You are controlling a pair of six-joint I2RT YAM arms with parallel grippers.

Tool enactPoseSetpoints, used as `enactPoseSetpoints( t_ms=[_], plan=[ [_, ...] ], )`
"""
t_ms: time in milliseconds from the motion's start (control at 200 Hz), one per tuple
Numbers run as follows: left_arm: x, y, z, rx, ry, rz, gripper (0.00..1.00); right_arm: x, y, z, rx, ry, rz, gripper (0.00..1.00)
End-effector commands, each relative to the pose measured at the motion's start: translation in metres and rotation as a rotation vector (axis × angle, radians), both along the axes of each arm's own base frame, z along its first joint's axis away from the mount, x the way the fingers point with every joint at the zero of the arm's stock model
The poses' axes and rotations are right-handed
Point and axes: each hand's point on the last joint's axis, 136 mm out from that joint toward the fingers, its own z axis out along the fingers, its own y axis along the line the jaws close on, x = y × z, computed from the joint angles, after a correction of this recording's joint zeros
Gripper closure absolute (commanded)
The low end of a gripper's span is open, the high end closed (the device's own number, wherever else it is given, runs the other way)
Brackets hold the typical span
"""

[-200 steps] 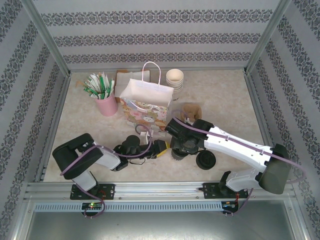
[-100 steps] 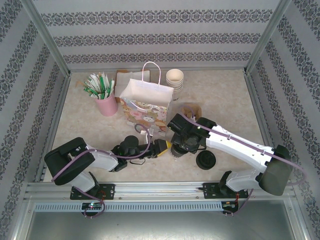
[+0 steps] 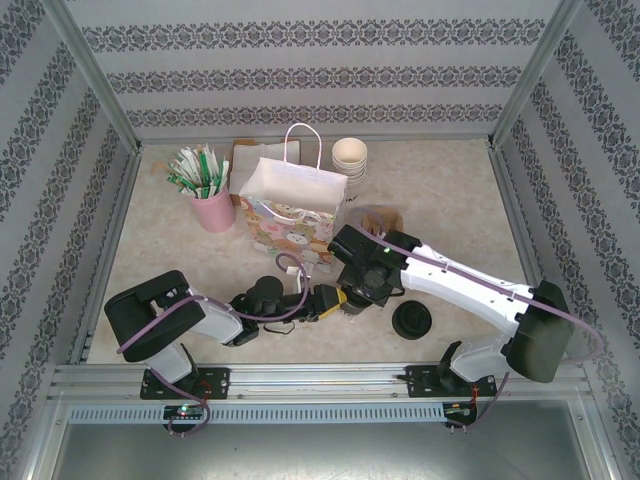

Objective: Pack the takeout coffee

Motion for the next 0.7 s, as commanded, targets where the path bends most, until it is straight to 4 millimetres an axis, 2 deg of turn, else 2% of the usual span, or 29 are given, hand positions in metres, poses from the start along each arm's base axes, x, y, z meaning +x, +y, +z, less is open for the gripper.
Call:
enactPoseSetpoints(
  t_ms=[0, 135, 355, 694],
  plan=[
    [0.001, -0.003, 0.012, -0.044, -0.04, 0.008, 0.39, -0.003, -0.002, -0.002, -0.021, 0.034, -0.011, 0.37],
    [0.004, -0.003, 0.012, -0.046, -0.047, 0.021, 0.39, -0.002, 0.0, 0.002, -0.035, 0.03, -0.001, 0.37],
    [0.008, 0.003, -0.007, 0.006, -0.028, 0.065, 0.42, -0.002, 0.002, 0.003, -0.043, 0.027, 0.001, 0.36],
    [0.002, 0.029, -0.067, 0.149, 0.055, 0.126, 0.47, 0.0, 0.012, 0.004, -0.025, 0.022, 0.011, 0.36]
  ],
)
